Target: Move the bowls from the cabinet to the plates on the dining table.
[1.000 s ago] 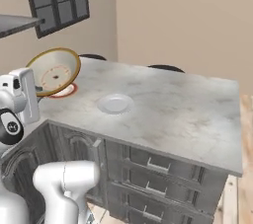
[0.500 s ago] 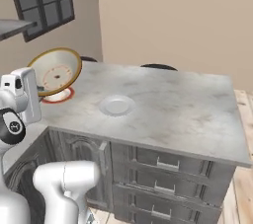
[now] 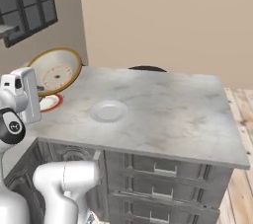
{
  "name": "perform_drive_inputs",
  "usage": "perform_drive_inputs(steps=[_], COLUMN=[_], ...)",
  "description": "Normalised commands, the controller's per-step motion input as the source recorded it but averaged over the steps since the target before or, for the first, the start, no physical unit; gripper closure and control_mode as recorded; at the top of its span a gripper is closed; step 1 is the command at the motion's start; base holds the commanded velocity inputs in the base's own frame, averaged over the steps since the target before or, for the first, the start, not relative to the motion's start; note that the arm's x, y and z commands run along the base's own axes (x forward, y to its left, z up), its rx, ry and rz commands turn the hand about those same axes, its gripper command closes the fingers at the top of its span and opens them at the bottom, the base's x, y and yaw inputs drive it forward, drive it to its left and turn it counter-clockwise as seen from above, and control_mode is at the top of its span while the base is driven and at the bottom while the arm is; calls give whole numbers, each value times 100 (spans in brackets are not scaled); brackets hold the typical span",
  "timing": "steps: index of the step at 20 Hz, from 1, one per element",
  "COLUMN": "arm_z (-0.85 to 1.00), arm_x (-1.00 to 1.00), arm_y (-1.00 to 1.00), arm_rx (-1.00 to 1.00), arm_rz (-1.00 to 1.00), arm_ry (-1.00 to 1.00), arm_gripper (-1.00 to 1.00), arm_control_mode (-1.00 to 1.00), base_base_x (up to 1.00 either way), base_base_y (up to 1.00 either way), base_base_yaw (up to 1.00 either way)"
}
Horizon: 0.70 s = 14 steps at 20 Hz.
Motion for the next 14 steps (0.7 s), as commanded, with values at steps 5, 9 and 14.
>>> perform_drive_inputs(steps=[5, 9, 14], arm_z=[0, 0, 0], arm_x=[0, 0, 0], arm_y=[0, 0, 0], arm_rx=[0, 0, 0], arm_rz=[0, 0, 0], arm_ry=[0, 0, 0], arm_gripper=[100, 100, 100], arm_control_mode=[100, 100, 100], base_base_x=[24, 2, 12], base_base_y=[36, 48, 35], base_base_yaw=[-23, -27, -26])
